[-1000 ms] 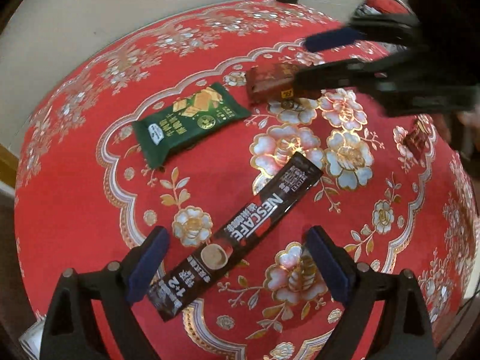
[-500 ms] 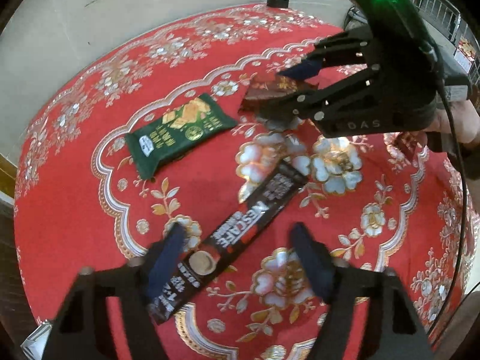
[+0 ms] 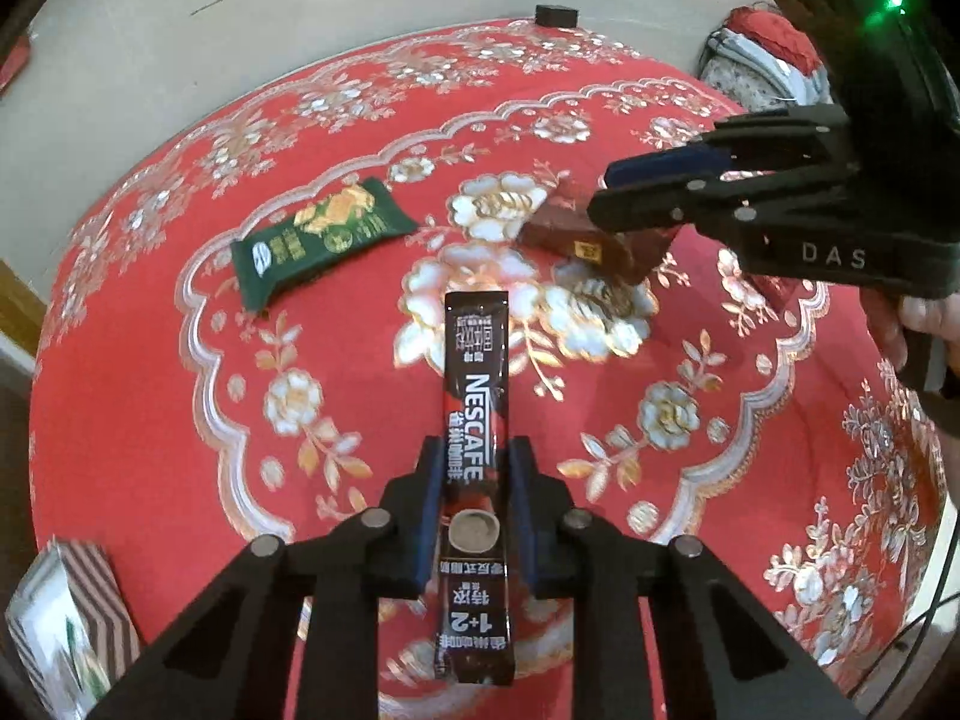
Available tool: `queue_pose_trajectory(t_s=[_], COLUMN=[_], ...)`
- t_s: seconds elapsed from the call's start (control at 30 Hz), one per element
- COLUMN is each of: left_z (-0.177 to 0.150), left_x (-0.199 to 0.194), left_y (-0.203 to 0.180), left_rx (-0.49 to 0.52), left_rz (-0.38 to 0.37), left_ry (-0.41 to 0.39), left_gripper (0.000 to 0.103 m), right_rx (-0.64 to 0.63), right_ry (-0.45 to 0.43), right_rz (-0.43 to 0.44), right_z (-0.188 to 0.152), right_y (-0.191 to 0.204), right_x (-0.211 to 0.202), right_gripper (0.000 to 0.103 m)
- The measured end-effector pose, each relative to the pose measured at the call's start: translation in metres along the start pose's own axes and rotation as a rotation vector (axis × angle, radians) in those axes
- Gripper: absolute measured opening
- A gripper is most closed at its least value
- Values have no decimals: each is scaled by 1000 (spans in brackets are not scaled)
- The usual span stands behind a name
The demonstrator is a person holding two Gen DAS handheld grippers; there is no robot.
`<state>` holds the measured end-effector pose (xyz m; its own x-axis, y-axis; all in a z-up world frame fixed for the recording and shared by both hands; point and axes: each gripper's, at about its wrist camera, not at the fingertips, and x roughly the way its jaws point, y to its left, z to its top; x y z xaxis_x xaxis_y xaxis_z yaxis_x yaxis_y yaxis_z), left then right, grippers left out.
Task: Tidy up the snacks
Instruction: 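Grasp the Nescafe coffee stick with the left tool while the right tool grasps a red-gold candy pack, then lift both held snacks and carry them toward the white tray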
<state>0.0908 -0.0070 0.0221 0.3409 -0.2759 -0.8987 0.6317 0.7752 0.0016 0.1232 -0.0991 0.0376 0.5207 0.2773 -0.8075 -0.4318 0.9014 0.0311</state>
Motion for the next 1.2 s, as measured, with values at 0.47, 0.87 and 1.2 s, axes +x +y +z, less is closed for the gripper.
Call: queue_pose_trajectory(t_s=[0.47, 0.87, 1.2], left_z=[-8, -21, -49], left_x=[-2, -10, -25], left_y=[-5, -22, -35], left_rx=[-93, -108, -153], left_rz=[129, 113, 137], left_ry=[15, -2, 9], left_gripper=[63, 22, 22], right_rx=[98, 51, 59], right_ry=[71, 24, 0], right_rz=[-30, -86, -17], right_z=[3, -30, -60], right_y=[-6, 10, 39], right_x=[20, 3, -22], right_gripper=[55, 39, 38])
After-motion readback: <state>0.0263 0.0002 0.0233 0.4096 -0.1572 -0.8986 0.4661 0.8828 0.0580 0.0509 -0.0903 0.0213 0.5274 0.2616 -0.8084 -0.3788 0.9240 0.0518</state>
